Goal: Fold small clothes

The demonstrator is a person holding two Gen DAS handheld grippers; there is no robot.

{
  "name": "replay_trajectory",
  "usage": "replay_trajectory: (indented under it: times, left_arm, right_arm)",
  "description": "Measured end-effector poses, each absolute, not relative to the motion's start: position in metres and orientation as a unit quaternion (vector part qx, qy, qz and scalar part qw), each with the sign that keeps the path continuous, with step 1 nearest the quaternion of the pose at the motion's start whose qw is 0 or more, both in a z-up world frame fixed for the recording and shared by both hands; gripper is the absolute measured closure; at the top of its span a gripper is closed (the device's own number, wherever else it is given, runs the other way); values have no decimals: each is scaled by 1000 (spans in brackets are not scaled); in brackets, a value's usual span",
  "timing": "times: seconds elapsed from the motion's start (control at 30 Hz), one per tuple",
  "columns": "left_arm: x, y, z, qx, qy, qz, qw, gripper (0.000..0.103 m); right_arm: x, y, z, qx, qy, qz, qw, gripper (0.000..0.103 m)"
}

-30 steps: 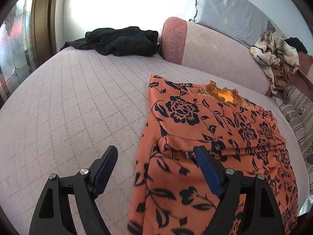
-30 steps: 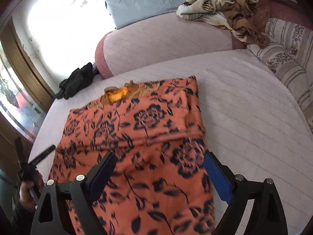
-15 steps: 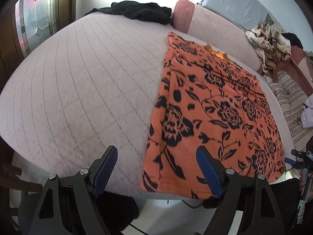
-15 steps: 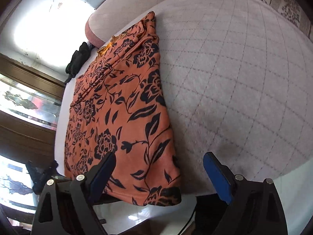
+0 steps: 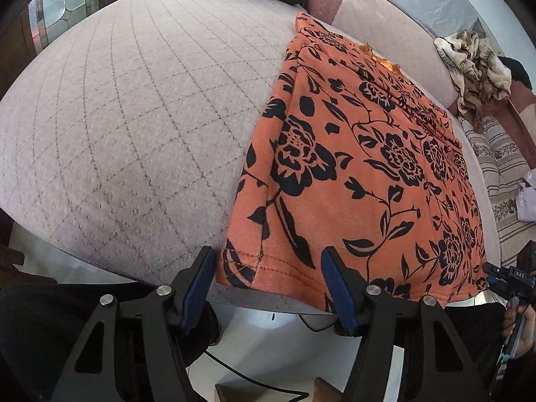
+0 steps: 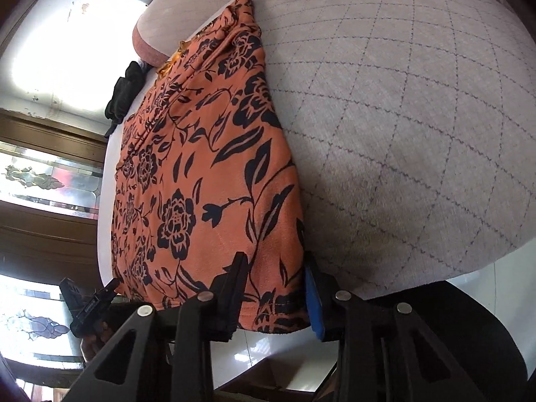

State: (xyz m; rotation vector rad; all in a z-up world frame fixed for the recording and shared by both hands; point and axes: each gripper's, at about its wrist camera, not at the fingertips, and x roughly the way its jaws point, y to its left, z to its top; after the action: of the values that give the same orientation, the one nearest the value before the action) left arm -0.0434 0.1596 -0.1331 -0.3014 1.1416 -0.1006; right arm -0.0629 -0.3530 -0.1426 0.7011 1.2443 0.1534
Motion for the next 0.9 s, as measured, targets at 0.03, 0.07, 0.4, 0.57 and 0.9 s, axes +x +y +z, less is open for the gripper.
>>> replay_trajectory:
  times: [0.03,0.07,0.4,0.57,0.9]
  left_arm:
    - [-43,159,-133,-140,538,-47,830,37]
    - [-42,159,-134,-140,536,-47,831,37]
    - [-31,157,-129,-128,532,-57,835,89]
    - [-27,151,-124,-119,528,-57,839,85]
    - [-23,138,-125,-102,529,-72,839,95]
  right_arm:
    - [-62,-353,-143,325,570,72,751,63]
    - [-61,-352,-143,325,572,77,749,56]
    - [-58,-349,-147,327,578,71,744,94]
    - [-61,-348,-135,309,566,57,762,89]
    - [-54,-334,-149,322,585,85,739,92]
